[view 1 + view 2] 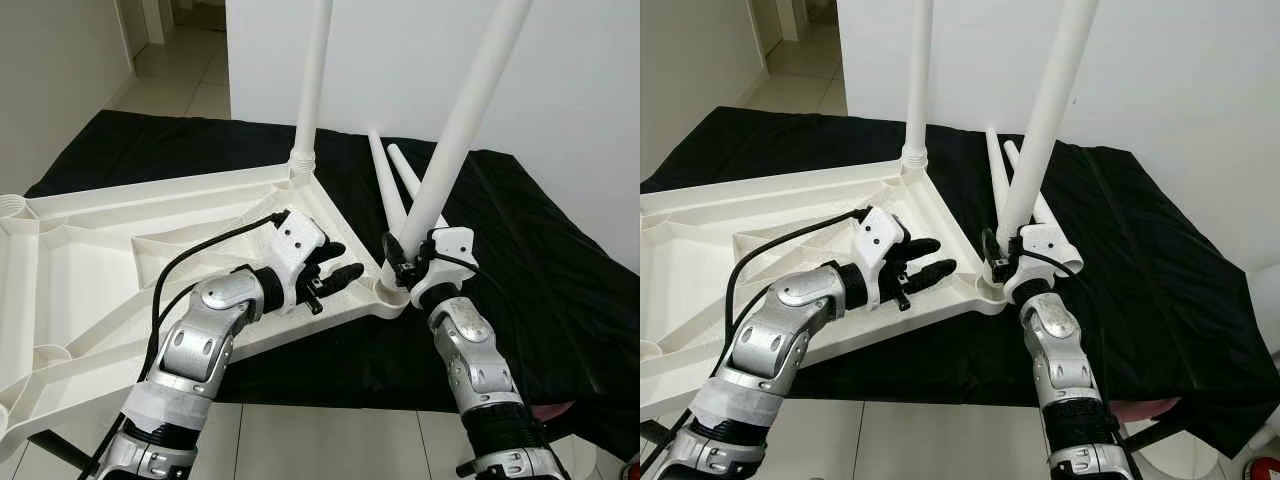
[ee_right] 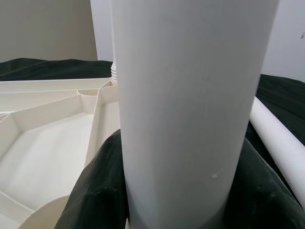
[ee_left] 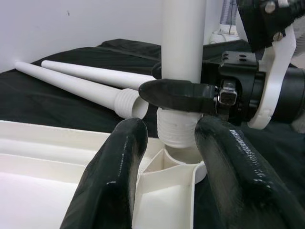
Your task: Building children table
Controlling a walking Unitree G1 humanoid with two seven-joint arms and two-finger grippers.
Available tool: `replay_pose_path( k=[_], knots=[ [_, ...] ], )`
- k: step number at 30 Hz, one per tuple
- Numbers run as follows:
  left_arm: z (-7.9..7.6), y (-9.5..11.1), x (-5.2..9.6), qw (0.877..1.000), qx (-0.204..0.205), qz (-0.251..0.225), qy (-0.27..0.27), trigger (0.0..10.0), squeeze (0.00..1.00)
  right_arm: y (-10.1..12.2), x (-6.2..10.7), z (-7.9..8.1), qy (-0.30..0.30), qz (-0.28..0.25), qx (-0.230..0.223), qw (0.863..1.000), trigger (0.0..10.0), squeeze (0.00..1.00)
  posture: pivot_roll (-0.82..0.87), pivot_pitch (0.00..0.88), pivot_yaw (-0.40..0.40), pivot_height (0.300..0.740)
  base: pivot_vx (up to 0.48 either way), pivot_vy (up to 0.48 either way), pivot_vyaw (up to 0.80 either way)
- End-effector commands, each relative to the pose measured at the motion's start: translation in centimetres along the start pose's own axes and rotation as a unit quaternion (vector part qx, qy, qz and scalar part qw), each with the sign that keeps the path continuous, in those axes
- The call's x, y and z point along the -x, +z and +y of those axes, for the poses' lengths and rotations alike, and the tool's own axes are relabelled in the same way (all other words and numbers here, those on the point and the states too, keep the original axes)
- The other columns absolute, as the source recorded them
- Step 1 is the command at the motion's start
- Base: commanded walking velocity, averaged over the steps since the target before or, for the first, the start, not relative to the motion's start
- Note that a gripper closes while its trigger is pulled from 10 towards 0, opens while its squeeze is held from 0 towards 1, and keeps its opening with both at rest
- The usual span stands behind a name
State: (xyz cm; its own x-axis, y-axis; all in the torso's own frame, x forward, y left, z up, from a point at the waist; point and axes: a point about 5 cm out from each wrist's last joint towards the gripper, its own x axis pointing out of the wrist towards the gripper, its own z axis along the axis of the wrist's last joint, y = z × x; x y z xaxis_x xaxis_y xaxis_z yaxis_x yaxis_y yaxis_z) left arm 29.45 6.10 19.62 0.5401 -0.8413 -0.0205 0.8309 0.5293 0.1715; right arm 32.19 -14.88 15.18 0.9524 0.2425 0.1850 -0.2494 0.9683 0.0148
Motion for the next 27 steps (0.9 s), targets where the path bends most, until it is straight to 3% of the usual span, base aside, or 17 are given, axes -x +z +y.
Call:
replay_pose_path(
  k=[1,9,16,27],
  knots=[
    [0.6,-0.2,0.1,0.996,0.014,0.006,0.09,10.0,0.0,0.6,0.2,-0.3,-0.001,-0.019,-0.001,1.0,10.0,0.0,0.02,0.0,-0.073,0.74,0.0,0.0,0.0],
    [-0.1,-0.6,0.1,0.997,0.017,0.011,0.073,10.0,0.0,0.4,0.3,0.4,0.021,-0.025,-0.019,0.999,10.0,0.0,0.02,0.0,-0.077,0.74,0.0,0.0,0.0],
    [0.2,-0.5,0.6,0.997,0.025,0.011,0.069,10.0,0.0,-1.2,1.5,0.9,0.038,0.002,-0.024,0.999,10.0,0.0,0.02,0.0,-0.096,0.74,0.0,0.0,0.0],
    [0.2,-0.4,0.8,0.997,0.029,0.011,0.077,10.0,0.0,-2.5,2.6,-0.3,0.027,0.039,-0.01,0.999,10.0,0.0,0.02,0.0,-0.111,0.74,0.0,0.0,0.0]
  ],
)
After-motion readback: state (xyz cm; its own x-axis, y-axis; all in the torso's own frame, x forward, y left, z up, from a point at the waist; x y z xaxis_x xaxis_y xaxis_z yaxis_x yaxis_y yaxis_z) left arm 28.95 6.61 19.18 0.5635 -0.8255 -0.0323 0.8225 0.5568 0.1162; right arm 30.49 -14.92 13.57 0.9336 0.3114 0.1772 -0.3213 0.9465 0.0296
